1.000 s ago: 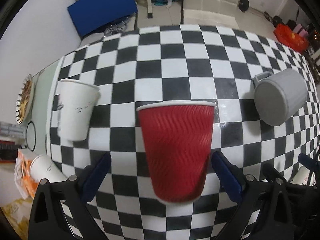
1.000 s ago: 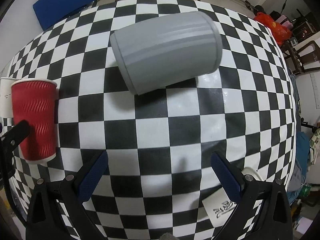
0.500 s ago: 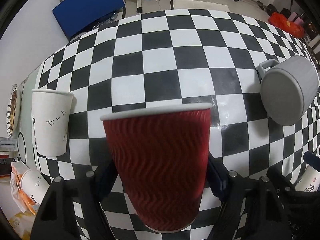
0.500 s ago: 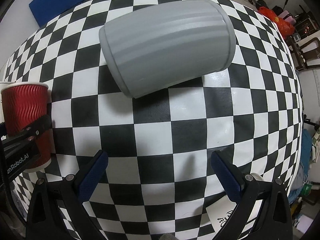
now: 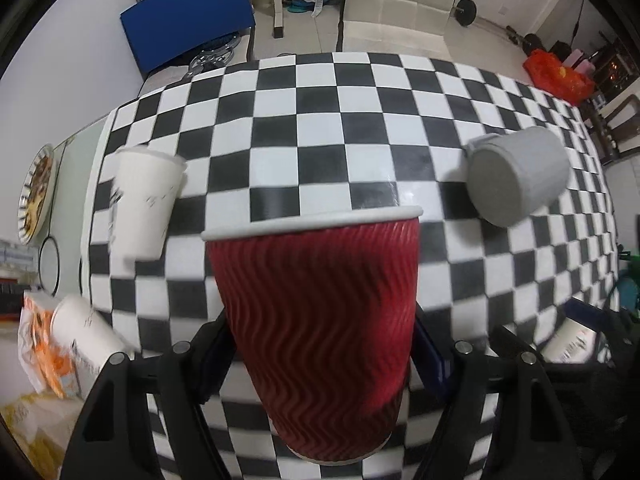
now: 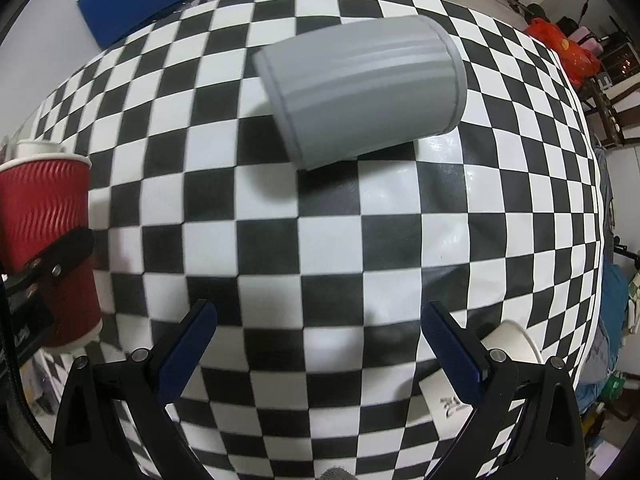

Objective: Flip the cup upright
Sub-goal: 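Lift the red cup with the left tool and carry it toward the right tool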

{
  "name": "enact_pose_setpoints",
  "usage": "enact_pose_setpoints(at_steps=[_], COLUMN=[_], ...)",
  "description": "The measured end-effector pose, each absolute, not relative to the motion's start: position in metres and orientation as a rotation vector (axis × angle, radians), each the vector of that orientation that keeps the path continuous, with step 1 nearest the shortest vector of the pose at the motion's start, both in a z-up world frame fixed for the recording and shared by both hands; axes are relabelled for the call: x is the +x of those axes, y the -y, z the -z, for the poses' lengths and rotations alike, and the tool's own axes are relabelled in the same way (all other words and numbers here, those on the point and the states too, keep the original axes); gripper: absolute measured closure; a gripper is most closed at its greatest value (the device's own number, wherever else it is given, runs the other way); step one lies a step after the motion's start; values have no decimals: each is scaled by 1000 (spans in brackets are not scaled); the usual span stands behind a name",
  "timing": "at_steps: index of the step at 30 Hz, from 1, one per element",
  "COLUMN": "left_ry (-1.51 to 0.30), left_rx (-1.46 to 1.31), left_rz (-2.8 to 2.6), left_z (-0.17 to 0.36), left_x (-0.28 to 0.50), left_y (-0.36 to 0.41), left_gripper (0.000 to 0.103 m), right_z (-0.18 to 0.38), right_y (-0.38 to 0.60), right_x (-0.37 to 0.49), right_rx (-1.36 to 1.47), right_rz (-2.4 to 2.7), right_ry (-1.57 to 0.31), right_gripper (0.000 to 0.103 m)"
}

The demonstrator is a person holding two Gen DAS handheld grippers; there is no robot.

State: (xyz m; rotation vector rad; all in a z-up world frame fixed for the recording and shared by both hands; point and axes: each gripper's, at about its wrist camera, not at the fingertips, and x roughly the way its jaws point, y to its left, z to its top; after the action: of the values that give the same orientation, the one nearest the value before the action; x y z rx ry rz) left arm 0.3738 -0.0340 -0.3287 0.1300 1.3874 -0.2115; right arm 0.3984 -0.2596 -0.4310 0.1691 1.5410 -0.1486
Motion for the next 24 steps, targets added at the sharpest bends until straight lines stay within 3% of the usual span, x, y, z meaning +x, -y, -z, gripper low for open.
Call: enact_pose_setpoints(at_steps=[10,24], left_ry=[-1394,-1535], left_rx=[51,1], left_rz=[192,236], left_z=[294,343], left_x=[259,151], left_y=[10,44], left_gripper=[29,29], right_z=[423,476], right_y=[250,269], right_x=[343,242], right_rx=[165,208], right_rz=[77,109], right_ry=[-1530,-1615], right_gripper=[0,0])
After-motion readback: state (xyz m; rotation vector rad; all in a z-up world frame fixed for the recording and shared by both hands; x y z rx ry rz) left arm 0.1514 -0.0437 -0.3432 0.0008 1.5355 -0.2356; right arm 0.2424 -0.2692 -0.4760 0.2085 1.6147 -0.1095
